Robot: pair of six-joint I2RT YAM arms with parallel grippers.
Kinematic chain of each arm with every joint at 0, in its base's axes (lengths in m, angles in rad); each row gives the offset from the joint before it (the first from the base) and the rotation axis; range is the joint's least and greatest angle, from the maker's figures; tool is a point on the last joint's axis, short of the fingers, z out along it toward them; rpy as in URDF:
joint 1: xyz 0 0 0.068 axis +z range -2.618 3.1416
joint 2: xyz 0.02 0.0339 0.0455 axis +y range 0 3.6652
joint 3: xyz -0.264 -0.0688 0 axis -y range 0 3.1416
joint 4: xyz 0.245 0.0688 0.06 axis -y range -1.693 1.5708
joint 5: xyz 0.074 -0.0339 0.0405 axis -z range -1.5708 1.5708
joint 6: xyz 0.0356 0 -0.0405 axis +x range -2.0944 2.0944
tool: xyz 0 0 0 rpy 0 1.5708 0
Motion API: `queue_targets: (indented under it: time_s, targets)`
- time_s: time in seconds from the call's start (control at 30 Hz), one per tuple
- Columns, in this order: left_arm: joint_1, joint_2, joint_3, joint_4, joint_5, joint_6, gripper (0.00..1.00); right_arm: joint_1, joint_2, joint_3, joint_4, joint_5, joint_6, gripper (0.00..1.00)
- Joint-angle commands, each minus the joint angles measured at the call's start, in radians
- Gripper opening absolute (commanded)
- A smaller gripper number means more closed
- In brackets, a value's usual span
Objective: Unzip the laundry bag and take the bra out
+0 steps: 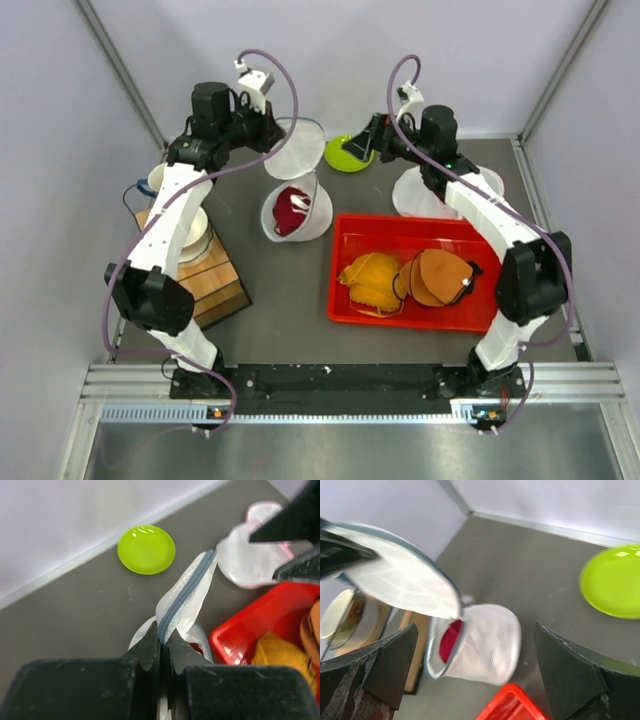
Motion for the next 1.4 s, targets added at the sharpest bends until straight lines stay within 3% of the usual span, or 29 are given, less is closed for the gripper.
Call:
queue_targets:
  time_s: [0.0, 0.27, 0.5, 0.93, 1.37]
  targets:
    - [-0.011, -0.004, 0.161, -0.148, -0.257, -0.269, 0.00, -0.005, -0.148, -0.059, -0.155, 0.284, -0.081, 0.99]
    - [-0.017, 0.008, 0.081, -0.190, -0.258, -0.413, 0.00, 0.145, -0.209, -0.188, -0.131, 0.349, -0.104, 0.89]
    - [-0.017, -0.020, 0.023, -0.170, -0.254, -0.408, 0.00, 0.228, -0.156, -0.255, -0.065, 0.332, -0.048, 0.57]
    - [-0.016, -0.017, 0.018, -0.164, -0.258, -0.410, 0.00, 0.231, 0.133, -0.045, -0.123, 0.386, -0.006, 0.59]
    - [-0.004, -0.023, 0.000, -0.156, -0.254, -0.393, 0.00, 0.211, 0.271, 0.025, -0.117, 0.430, 0.021, 0.66]
